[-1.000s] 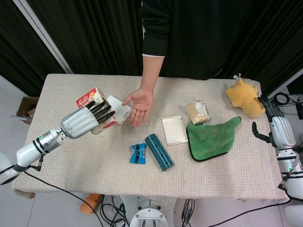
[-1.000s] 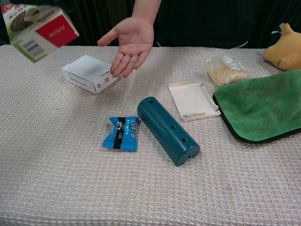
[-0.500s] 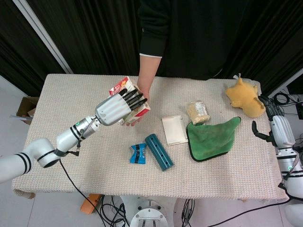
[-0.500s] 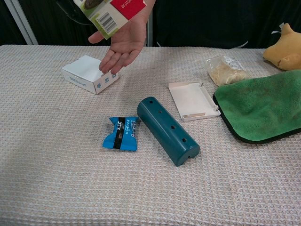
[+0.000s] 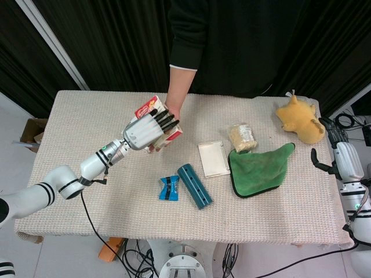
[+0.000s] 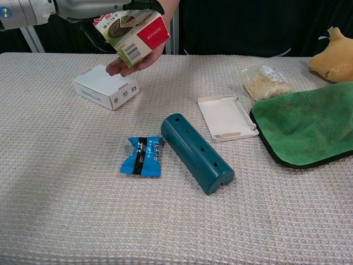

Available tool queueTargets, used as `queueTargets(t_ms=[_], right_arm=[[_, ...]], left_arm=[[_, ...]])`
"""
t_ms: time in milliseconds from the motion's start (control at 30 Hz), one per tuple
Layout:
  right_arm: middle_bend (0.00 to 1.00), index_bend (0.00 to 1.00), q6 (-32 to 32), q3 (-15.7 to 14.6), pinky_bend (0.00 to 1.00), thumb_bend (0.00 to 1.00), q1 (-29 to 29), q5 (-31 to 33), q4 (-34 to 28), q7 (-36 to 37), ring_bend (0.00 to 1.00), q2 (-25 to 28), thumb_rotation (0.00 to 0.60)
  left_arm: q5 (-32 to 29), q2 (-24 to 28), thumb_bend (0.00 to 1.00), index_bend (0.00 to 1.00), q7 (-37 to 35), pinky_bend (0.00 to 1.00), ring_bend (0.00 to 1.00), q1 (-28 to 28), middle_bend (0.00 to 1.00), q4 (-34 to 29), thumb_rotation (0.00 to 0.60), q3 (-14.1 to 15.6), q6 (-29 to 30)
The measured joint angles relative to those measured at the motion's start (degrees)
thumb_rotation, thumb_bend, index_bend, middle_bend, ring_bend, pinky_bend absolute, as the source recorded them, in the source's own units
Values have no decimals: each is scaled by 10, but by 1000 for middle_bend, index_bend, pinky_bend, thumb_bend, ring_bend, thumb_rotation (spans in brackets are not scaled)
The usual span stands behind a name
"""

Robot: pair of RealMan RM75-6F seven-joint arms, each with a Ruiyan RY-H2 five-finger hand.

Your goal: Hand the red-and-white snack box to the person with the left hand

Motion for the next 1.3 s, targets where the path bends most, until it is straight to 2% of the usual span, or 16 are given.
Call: queueTargets(t_ms=[100, 167, 533, 767, 1067, 1200, 1300], right_arm=[[0, 0, 0, 0, 44, 449, -1, 1, 2, 0, 0, -2, 600], [0, 0, -1, -1, 44, 449, -1, 2, 3, 1, 0, -3, 600], [0, 0, 6, -1, 44, 450, -5, -1, 4, 3, 0, 0, 600], [0, 0, 10, 2, 44, 450, -7, 0, 6, 8, 0, 3, 600], [0, 0, 12, 2, 43, 449, -6, -3, 3, -3, 0, 3, 600], [0, 0, 24, -2, 13, 446, -10, -10, 9, -46, 0, 2, 600], [0, 0, 37, -9, 0, 438, -19, -11, 13, -122, 0, 2, 600]], left_arm=[[9, -1, 185, 27, -9, 280, 128, -1, 53, 3, 600, 3, 13], [11, -2, 161, 19, -15, 251, 107, -2, 29, 5, 600, 3, 21], [3, -2, 121, 15, -2, 219, 92, -3, 27, 2, 600, 3, 22], [-7, 28, 116, 14, 9, 205, 79, 7, 22, -25, 600, -7, 40], [-36, 123, 50, 25, 40, 204, 80, 54, 21, -132, 600, -23, 87], [-84, 192, 47, 36, 72, 204, 80, 113, 42, -220, 594, -17, 110], [-134, 248, 43, 37, 94, 202, 79, 181, 50, -298, 477, -2, 139]])
